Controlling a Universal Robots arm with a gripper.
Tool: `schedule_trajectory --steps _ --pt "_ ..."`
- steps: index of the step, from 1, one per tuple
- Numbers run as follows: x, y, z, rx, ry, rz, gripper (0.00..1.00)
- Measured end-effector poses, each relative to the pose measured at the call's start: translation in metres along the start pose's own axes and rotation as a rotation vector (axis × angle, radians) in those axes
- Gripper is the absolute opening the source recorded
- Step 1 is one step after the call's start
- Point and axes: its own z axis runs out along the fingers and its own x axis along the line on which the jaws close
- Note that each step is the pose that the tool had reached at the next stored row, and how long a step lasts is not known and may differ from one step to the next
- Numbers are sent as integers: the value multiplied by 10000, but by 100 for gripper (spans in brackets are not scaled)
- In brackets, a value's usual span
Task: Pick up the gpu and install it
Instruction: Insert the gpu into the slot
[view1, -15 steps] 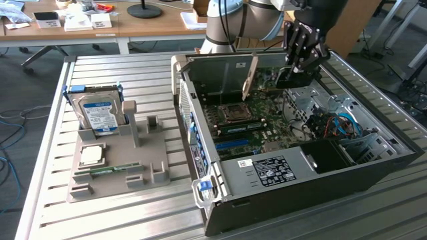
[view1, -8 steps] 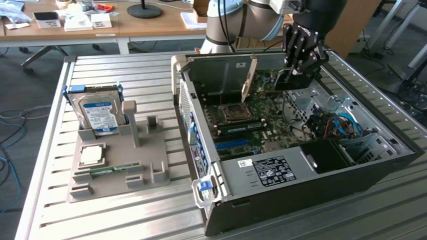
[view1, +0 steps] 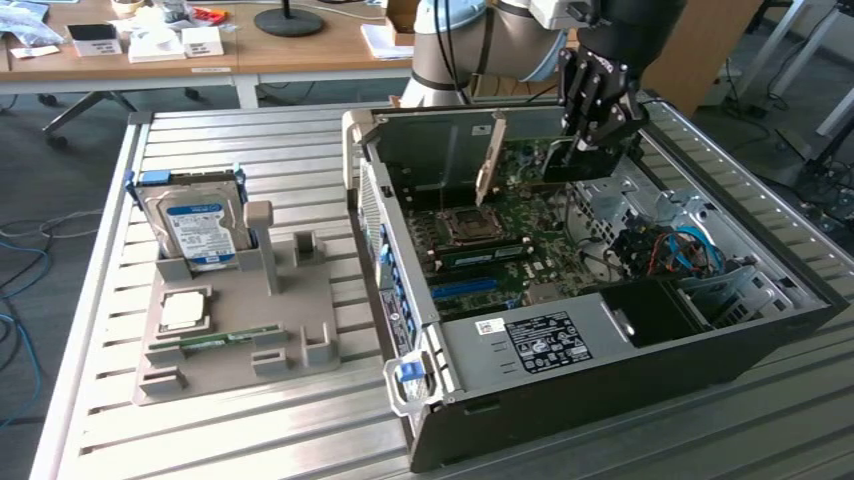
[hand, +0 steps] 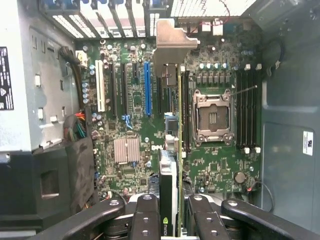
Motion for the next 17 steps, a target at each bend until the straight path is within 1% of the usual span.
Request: schedule_trajectory --steps 3,4,10,17 --pt "4 59 2 0 -1 2 27" --pt "4 66 2 1 -1 1 27" --pt "5 68 4 0 0 0 27" --pt "10 70 93 0 0 2 27"
